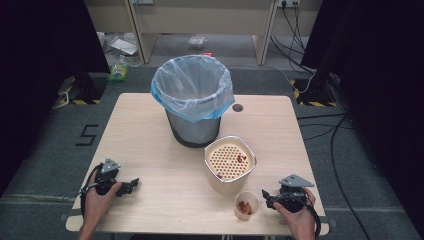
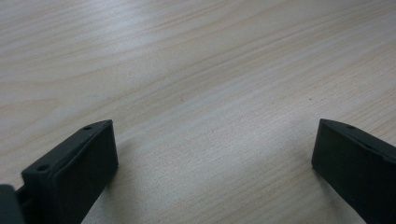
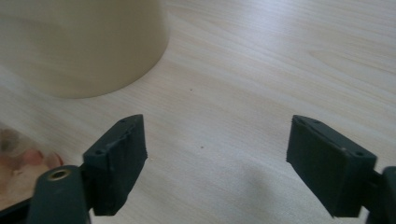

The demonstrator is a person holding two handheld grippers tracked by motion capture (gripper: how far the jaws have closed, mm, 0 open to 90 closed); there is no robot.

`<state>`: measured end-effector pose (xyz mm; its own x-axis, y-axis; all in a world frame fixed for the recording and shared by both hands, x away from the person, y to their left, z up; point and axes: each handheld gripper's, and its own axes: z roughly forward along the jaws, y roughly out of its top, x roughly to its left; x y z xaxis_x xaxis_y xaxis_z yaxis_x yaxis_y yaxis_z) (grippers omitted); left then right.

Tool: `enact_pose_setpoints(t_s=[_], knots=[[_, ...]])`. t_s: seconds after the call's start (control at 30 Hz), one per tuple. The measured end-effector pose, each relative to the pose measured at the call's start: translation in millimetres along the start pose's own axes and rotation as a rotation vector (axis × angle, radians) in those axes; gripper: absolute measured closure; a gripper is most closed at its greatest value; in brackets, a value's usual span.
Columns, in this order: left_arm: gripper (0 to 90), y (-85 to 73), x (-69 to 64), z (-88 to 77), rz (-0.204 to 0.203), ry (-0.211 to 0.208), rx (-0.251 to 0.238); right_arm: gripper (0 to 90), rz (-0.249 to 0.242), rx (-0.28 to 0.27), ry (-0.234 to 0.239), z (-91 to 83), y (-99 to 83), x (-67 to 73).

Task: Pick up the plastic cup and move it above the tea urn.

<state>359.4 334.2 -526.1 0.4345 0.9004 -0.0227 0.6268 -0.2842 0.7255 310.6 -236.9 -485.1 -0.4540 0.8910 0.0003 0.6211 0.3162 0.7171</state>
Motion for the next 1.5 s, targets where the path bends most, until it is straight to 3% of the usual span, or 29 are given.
enact_pose_setpoints(t_s=[0.4, 0.5, 0.93, 1.13, 1.23, 1.3, 1.5], knots=[[0.0, 0.0, 0.0, 0.0, 0.0, 0.0, 0.0, 33.2, -0.018, -0.013, 0.046, -23.1, 8.7, 10.1], [0.0, 0.0, 0.0, 0.0, 0.0, 0.0, -0.001, 36.3, -0.009, -0.001, 0.076, -31.3, 12.8, 14.8], [0.0, 0.0, -0.1, 0.0, -0.001, 0.0, 0.0, 40.3, -0.022, -0.046, 0.081, -57.6, 28.3, 27.5], [0.0, 0.0, -0.1, 0.0, -0.001, -0.001, 0.0, 40.4, -0.048, -0.052, 0.108, -57.9, 32.2, 40.1], [0.0, 0.0, -0.1, 0.0, -0.001, 0.0, 0.0, 40.9, -0.05, -0.062, 0.143, -56.7, 34.0, 45.4], [0.0, 0.0, -0.1, 0.0, -0.001, -0.001, 0.0, 42.3, -0.075, -0.048, 0.151, -53.9, 34.6, 51.7], [0.0, 0.0, 0.0, 0.0, -0.001, -0.001, 0.0, 46.7, -0.088, -0.013, 0.186, -40.9, 31.6, 58.7]])
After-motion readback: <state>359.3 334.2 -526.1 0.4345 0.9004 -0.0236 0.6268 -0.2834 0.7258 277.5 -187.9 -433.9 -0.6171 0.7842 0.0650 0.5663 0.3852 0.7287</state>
